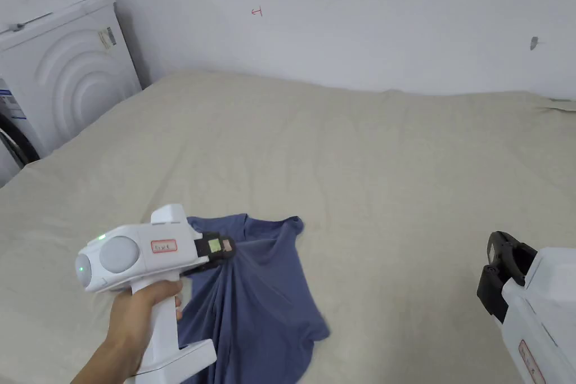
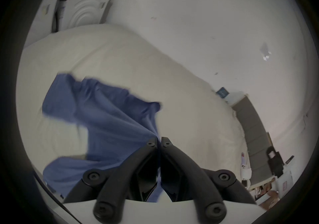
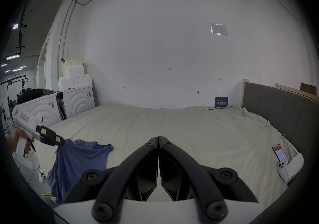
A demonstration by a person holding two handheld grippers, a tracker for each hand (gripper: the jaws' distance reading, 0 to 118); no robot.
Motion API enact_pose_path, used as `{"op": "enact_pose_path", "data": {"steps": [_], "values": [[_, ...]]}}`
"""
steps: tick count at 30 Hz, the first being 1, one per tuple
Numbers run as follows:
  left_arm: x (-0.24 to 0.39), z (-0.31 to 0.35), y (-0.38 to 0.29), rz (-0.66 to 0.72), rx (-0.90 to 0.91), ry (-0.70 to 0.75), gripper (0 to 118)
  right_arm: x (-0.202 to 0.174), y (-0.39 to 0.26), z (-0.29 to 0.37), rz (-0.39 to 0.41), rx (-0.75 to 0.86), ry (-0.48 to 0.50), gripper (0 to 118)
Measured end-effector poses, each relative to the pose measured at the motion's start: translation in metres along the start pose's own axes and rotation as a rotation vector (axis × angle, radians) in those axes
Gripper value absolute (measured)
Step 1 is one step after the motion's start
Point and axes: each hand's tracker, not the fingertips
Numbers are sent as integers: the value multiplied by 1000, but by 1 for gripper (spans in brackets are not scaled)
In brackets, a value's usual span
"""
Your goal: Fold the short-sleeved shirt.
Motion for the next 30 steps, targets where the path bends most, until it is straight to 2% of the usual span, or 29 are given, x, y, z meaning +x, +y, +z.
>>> {"op": "enact_pose_path", "data": {"steps": [3, 9, 16, 21, 23, 25, 30], "values": [[58, 7, 15, -51, 30, -124, 0, 12, 5, 11, -6, 19, -23, 0], [149, -19, 41, -224, 14, -254, 0, 38, 14, 38, -16, 60, -97, 0], [251, -44, 20, -286, -39, -405, 0, 84, 22, 69, -17, 94, -208, 0], [294, -74, 8, -342, -87, -507, 0, 109, 25, 89, -19, 108, -289, 0], [316, -66, -11, -369, -101, -527, 0, 118, 26, 96, -20, 111, -316, 0], [329, -73, -21, -399, -140, -554, 0, 115, 27, 102, -19, 110, -343, 0], [343, -104, -51, -497, -245, -508, 0, 121, 27, 111, -26, 102, -381, 0]]}}
